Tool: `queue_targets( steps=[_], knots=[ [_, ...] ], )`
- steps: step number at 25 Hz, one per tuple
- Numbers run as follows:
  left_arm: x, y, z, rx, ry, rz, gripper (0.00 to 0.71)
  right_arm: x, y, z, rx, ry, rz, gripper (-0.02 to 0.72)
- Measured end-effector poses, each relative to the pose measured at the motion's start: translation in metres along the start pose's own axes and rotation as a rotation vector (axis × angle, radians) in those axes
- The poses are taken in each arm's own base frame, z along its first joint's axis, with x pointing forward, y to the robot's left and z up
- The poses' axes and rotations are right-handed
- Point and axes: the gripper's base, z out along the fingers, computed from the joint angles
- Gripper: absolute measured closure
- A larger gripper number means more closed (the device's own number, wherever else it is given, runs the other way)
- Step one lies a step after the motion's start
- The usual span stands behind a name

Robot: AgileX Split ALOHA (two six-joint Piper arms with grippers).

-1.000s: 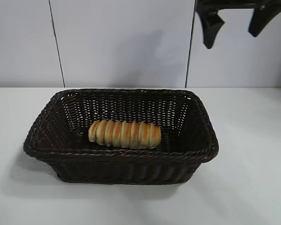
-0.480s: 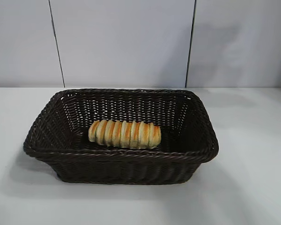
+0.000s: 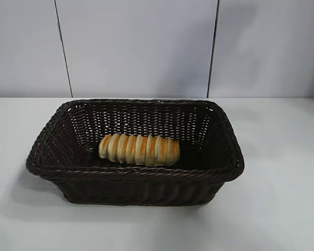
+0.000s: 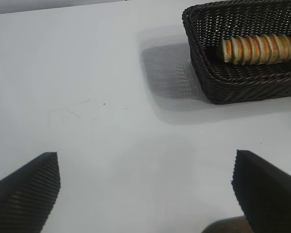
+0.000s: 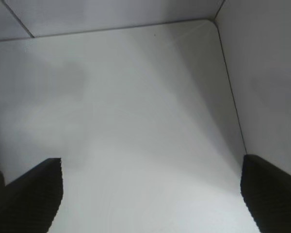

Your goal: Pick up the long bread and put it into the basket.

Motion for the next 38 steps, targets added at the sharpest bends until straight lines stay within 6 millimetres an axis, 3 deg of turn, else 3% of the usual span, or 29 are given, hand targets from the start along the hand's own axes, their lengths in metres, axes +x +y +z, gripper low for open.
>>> queue_targets(
  steps=[3,6,12,20,25,29,38],
  knots=[
    [0.0,0.0,0.0,0.0,0.0,0.0,0.015,0.031,-0.001,-0.043,0.003,-0.076,0.006,0.009],
    [0.0,0.0,0.0,0.0,0.0,0.0,0.015,0.069,-0.001,-0.07,0.007,-0.12,0.009,0.009],
    [0.0,0.0,0.0,0.0,0.0,0.0,0.015,0.14,0.001,-0.093,0.014,-0.26,0.013,0.009],
    [0.0,0.0,0.0,0.0,0.0,0.0,0.015,0.229,0.008,-0.077,-0.042,-0.295,0.01,0.009],
    [0.0,0.0,0.0,0.0,0.0,0.0,0.015,0.268,0.011,-0.06,-0.054,-0.303,0.005,0.009],
    [0.0,0.0,0.0,0.0,0.0,0.0,0.015,0.283,0.014,-0.039,-0.062,-0.241,-0.001,0.009],
    [0.0,0.0,0.0,0.0,0.0,0.0,0.015,0.295,0.017,-0.009,-0.127,-0.157,-0.044,0.009]
  ],
)
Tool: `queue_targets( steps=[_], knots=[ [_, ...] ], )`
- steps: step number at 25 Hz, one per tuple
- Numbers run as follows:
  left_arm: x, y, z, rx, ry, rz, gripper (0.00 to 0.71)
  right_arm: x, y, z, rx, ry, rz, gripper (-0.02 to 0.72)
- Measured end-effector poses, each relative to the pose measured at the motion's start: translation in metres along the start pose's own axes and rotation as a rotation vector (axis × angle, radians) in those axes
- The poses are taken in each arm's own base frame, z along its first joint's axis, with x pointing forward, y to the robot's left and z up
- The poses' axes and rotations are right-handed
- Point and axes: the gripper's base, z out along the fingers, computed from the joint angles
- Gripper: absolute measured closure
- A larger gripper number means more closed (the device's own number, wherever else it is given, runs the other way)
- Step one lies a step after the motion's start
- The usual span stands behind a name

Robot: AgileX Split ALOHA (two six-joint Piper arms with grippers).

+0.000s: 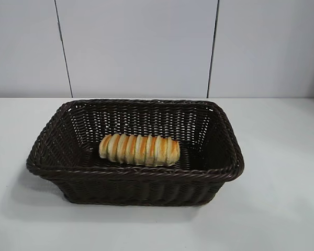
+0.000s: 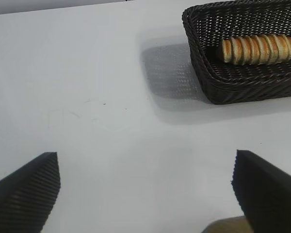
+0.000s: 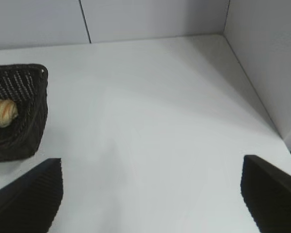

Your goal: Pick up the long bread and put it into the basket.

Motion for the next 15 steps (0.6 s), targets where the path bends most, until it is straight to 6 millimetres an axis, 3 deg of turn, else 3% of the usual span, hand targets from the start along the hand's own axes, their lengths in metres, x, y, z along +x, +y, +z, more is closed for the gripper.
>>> queue_targets(
  steps=[15],
  knots=[
    [0.0,0.0,0.0,0.0,0.0,0.0,0.015,0.001,0.0005,0.0065,-0.004,-0.017,-0.001,0.009]
  ],
)
